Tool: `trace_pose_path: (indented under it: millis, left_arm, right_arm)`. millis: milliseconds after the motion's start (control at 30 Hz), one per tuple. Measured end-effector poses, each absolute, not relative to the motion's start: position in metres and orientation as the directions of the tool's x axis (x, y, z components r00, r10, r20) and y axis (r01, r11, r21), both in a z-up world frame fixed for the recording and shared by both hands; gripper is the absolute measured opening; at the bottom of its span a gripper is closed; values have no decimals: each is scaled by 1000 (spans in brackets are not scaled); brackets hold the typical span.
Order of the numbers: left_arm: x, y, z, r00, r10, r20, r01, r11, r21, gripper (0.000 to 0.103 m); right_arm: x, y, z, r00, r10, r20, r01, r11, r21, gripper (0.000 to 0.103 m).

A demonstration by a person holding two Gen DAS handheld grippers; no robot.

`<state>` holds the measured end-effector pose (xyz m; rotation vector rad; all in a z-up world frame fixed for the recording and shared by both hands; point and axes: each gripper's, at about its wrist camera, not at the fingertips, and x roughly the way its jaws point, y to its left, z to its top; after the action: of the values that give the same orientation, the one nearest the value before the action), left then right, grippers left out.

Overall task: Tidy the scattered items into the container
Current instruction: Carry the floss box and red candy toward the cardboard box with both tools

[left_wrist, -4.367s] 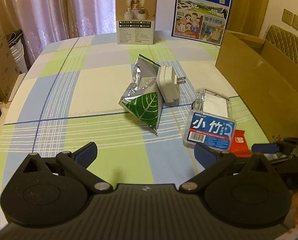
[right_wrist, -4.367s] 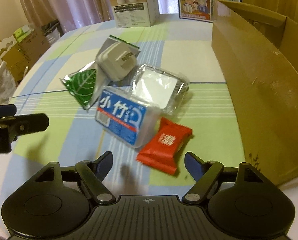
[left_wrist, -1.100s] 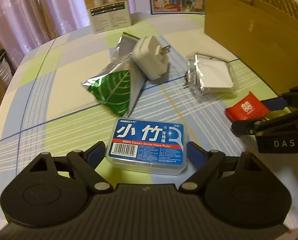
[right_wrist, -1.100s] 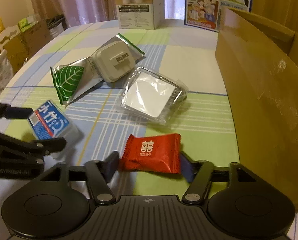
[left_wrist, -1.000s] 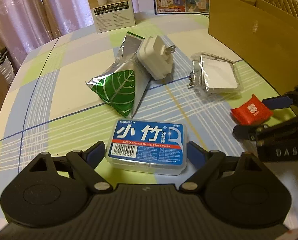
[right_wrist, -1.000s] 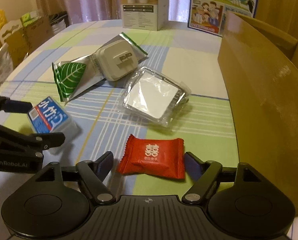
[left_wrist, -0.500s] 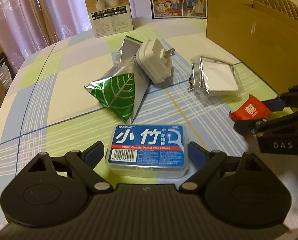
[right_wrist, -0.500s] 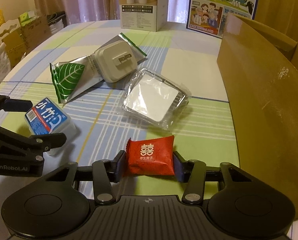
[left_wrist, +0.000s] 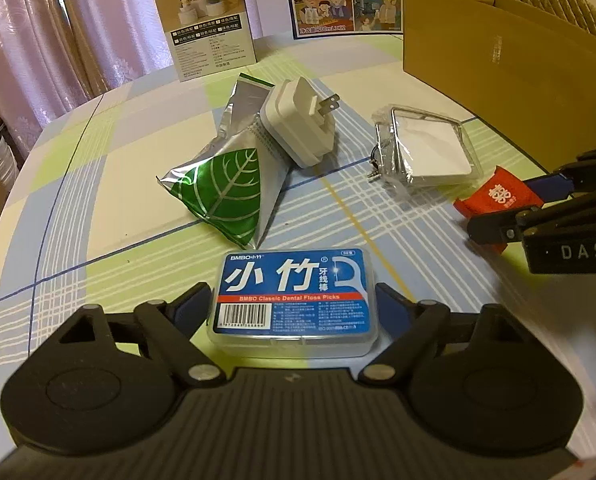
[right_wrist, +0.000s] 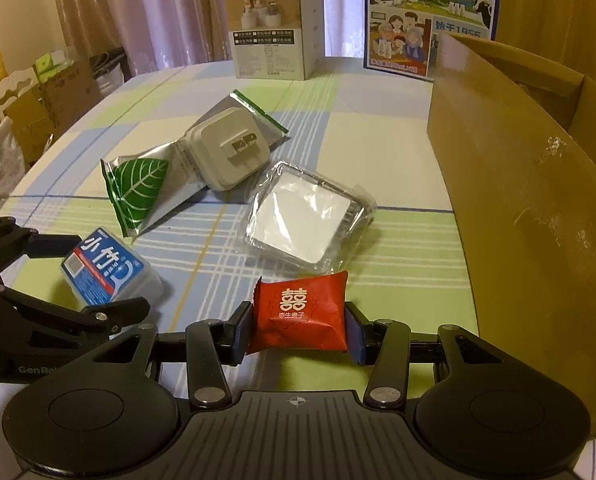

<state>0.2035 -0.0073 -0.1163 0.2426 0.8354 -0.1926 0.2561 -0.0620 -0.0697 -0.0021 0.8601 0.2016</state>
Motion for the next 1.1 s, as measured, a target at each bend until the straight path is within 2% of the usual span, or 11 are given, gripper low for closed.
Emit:
trace_pose_path:
  millis: [433, 733, 1100]
  left_arm:
    - [206, -3, -120, 638, -74, -767, 229, 969, 97, 85]
    - [194, -8, -91, 716, -75, -694, 192, 977, 92, 84]
    - [185, -13, -66, 745, -84, -662, 174, 982, 72, 84]
  right_arm:
    - [256, -66, -67, 644, 187, -742, -165, 981, 105, 44]
    - [248, -69, -52, 696, 205, -689, -167, 978, 122, 44]
    - [219, -76, -12, 776, 183, -604, -147, 983, 109, 44]
